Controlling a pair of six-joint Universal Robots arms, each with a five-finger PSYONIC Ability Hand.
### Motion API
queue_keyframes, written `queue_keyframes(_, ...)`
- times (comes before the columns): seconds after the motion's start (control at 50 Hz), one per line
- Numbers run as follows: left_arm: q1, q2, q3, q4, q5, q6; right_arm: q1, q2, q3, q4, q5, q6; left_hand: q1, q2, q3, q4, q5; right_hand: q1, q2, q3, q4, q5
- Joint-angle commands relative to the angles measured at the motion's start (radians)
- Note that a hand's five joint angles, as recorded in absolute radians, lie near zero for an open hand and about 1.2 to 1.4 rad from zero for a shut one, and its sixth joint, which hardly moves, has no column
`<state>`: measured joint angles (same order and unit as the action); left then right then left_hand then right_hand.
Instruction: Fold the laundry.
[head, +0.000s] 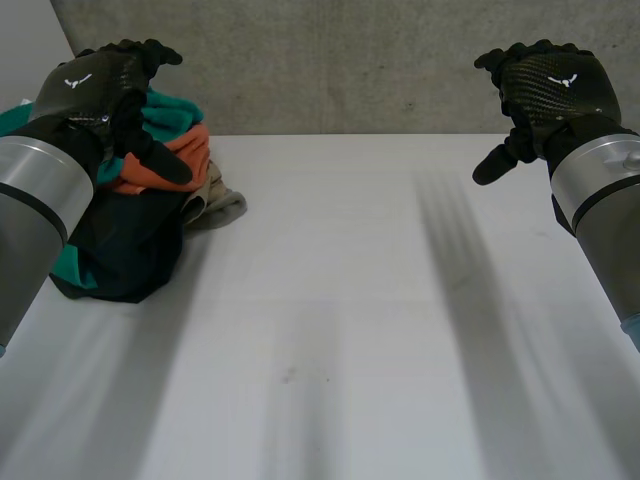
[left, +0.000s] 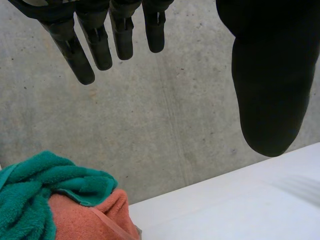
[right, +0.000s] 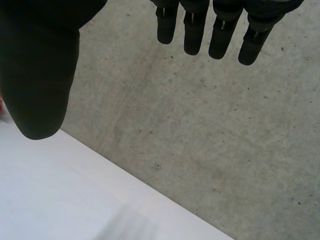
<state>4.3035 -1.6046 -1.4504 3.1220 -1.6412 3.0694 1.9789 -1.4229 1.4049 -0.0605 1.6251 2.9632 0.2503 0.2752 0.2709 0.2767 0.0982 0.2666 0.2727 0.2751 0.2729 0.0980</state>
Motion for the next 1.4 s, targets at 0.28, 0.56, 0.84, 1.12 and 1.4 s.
queue_keyframes(0.28,0.182,-0.133,0.202,0.061,0.009,0.181,0.000,-0.002,0.000,0.001,-0.007,-0.007,-0.075,-0.100,-0.096,-0.101,-0.097,-0.092,-0.098,-0.101,-0.098,-0.098)
queue_keyframes(0.56,0.415,-0.598,0.473,0.320,0.050,0.529,0.005,-0.001,0.008,0.001,-0.010,-0.012,-0.075,-0.100,-0.096,-0.101,-0.097,-0.092,-0.098,-0.101,-0.098,-0.098)
queue_keyframes(0.84,0.383,-0.675,0.525,0.365,0.172,0.572,0.003,0.001,0.013,-0.001,-0.011,-0.015,1.146,1.121,1.125,1.120,1.124,-0.092,-0.098,-0.101,-0.098,-0.098)
queue_keyframes(1.12,0.171,-0.245,0.504,0.392,0.185,0.068,0.000,-0.005,0.005,-0.002,-0.014,-0.015,1.146,1.121,1.125,1.120,1.124,-0.092,-0.098,-0.101,-0.098,-0.098)
queue_keyframes(1.4,-0.131,-0.403,0.394,0.371,0.241,-0.109,-0.074,-0.047,0.002,-0.004,-0.028,-0.021,1.146,1.121,1.125,1.120,1.124,-0.092,-0.098,-0.101,-0.098,-0.098)
